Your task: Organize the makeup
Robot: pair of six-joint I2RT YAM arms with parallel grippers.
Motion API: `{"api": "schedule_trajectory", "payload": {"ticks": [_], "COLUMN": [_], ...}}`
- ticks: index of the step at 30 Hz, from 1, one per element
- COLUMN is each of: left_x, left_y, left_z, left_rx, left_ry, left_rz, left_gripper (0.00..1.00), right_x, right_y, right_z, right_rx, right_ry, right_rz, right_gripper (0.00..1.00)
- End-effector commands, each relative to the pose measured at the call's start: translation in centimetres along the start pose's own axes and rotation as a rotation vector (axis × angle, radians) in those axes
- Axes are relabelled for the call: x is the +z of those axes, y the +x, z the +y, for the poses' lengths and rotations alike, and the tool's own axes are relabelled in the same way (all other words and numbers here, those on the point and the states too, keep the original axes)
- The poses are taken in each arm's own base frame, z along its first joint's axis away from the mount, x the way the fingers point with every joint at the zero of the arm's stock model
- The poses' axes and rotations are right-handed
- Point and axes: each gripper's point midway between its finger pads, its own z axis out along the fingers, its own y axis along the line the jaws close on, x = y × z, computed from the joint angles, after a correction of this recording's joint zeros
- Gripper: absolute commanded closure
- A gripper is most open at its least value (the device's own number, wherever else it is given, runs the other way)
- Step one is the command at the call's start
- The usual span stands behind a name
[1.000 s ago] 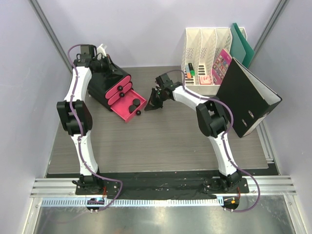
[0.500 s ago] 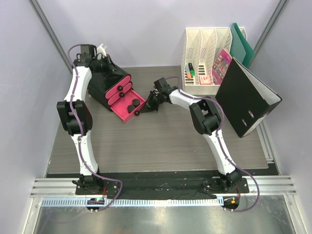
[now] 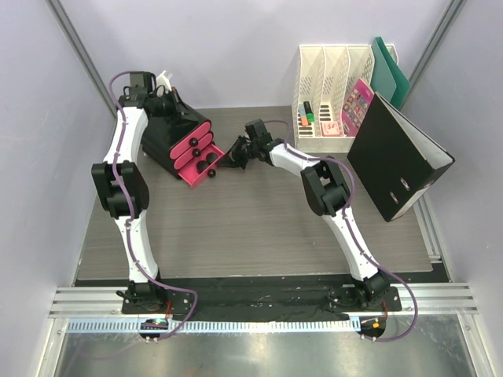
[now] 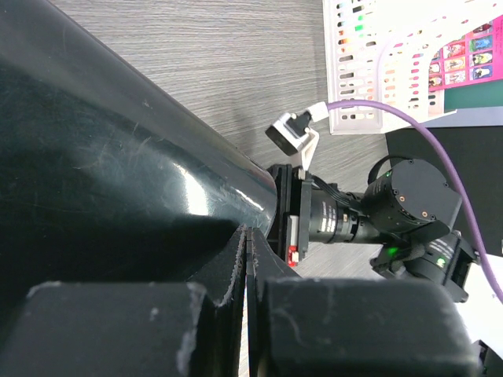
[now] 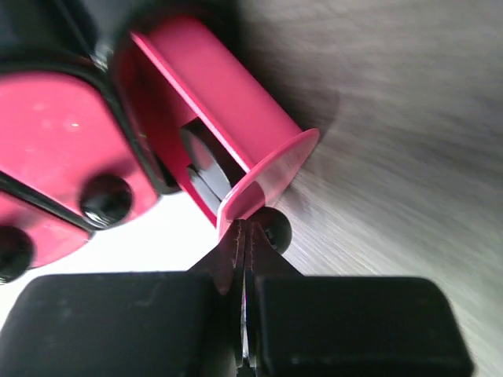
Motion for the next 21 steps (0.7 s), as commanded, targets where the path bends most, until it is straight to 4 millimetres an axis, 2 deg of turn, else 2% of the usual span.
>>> {"api": "schedule_trajectory", "payload": {"ticks": [1,2,3,4,5,6,7,9,14,21], "left_x": [2.5,2.5,2.5,2.4,2.4,2.4,2.5,2.5,2.4,2.2], "left_y": [15.2,15.2,15.3,15.2,15.3,15.3,15.4,15.4,15.6,15.6], "left_z": [12.9,12.9,12.9,12.9,12.9,13.0,12.9,12.9,13.0,13.0], "left_rx": [-0.227,-0.226,-0.227,-0.227,-0.228,-0.227,-0.230,-0.230,-0.230,-0.222], "left_ry": [-0.427,-0.425,-0.426,-0.427,-0.427,-0.427,-0.425,-0.423,-0.427,-0.429], "left_rz": [0.487,0.489,0.491,0.489,0.492,0.488,0.492,0.491,0.494,0.494], "left_gripper": [1.00,1.00,1.00,1.00,1.00,1.00,1.00,1.00,1.00,1.00], "right_x": [1.0,1.7,1.9,1.9,2.8,3.1,3.1,3.8,4.0,4.9], "right_y": [-2.1,-2.2,-2.6,-2.8,-3.1,-3.2,-3.6,-3.9,-4.9,-4.8], "right_z": [3.5,3.1,3.5,4.9,4.0,4.1,5.2,5.3,6.9,7.0], "right_rx": [0.020,0.030,0.035,0.019,0.027,0.039,0.030,0.049,0.066,0.099], "right_ry": [-0.162,-0.169,-0.190,-0.216,-0.206,-0.204,-0.228,-0.243,-0.323,-0.360], "right_rz": [-0.067,-0.070,-0.078,-0.090,-0.089,-0.091,-0.107,-0.119,-0.183,-0.171], "right_gripper": [0.99,0.99,0.99,0.99,0.99,0.99,0.99,0.99,0.99,0.99]}}
